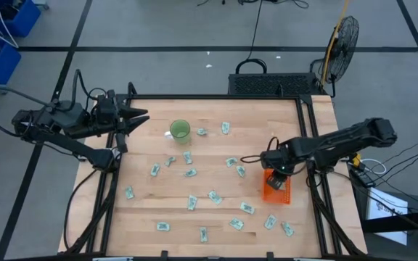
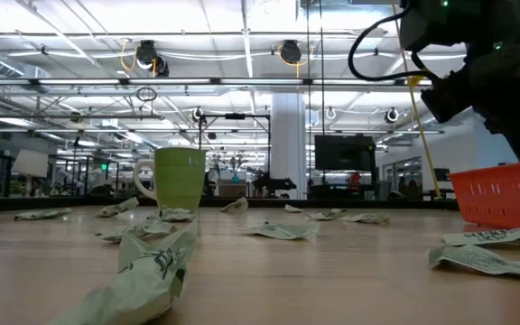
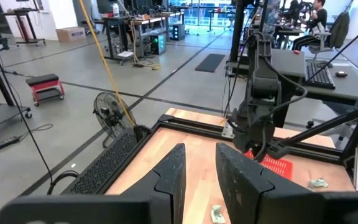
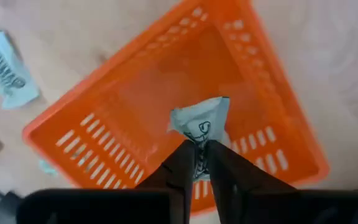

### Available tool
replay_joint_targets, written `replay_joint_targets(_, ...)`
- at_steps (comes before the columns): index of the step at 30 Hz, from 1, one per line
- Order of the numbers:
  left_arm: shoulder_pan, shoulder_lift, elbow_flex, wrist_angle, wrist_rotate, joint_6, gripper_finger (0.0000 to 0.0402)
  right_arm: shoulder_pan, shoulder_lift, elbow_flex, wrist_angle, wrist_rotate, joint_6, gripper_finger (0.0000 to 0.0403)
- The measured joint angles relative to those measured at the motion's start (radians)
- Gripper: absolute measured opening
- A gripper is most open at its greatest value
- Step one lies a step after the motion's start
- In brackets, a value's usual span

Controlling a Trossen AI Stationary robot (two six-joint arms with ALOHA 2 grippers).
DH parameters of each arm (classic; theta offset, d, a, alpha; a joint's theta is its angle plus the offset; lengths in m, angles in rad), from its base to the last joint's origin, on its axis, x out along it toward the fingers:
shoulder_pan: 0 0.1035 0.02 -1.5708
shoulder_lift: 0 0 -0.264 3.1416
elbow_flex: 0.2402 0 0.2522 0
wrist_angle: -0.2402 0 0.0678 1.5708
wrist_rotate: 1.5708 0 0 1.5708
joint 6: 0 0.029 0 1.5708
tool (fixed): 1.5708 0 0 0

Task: Pick and place Stevia / Truvia into bins
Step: Put the stevia packet into the orange basket

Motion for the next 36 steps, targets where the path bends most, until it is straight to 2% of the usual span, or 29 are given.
replay_joint_targets(10,0.0,0.0,0.0,0.0,0.0,-0.017,0.0093,-0.043,0.0,0.0,0.039,-0.016,-0.001,0.0097)
replay_joint_targets(14,0.0,0.0,0.0,0.0,0.001,-0.018,0.0093,-0.073,-0.027,0.025,0.218,-0.127,0.028,0.0104)
replay_joint_targets(17,0.0,0.0,0.0,0.0,0.002,-0.024,0.0093,-0.095,-0.062,0.053,0.419,-0.15,0.048,0.0104)
replay_joint_targets(19,0.0,0.0,0.0,0.0,0.003,-0.038,0.0093,-0.108,-0.09,0.058,0.602,-0.105,0.051,0.0102)
replay_joint_targets(21,0.0,0.0,0.0,0.0,0.003,-0.054,0.0093,-0.119,-0.107,0.058,0.799,-0.011,0.018,0.0101)
replay_joint_targets(23,0.0,0.0,0.0,-0.004,0.003,-0.067,0.0093,-0.139,-0.108,0.059,0.977,0.076,-0.109,0.0102)
replay_joint_targets(26,0.0,0.0,0.0,-0.032,0.003,-0.07,0.0093,-0.186,-0.081,0.06,1.163,0.154,-0.319,0.0108)
replay_joint_targets(29,0.0,0.0,0.0,-0.039,0.003,-0.075,0.0093,-0.26,-0.015,0.06,1.227,0.174,-0.407,0.0118)
replay_joint_targets(32,0.0,0.0,0.0,-0.032,0.003,-0.075,0.0093,-0.338,0.082,0.06,1.231,0.171,-0.418,0.0129)
replay_joint_targets(36,0.0,0.0,0.0,-0.027,0.003,-0.078,0.0093,-0.412,0.223,0.059,1.199,0.124,-0.439,0.0136)
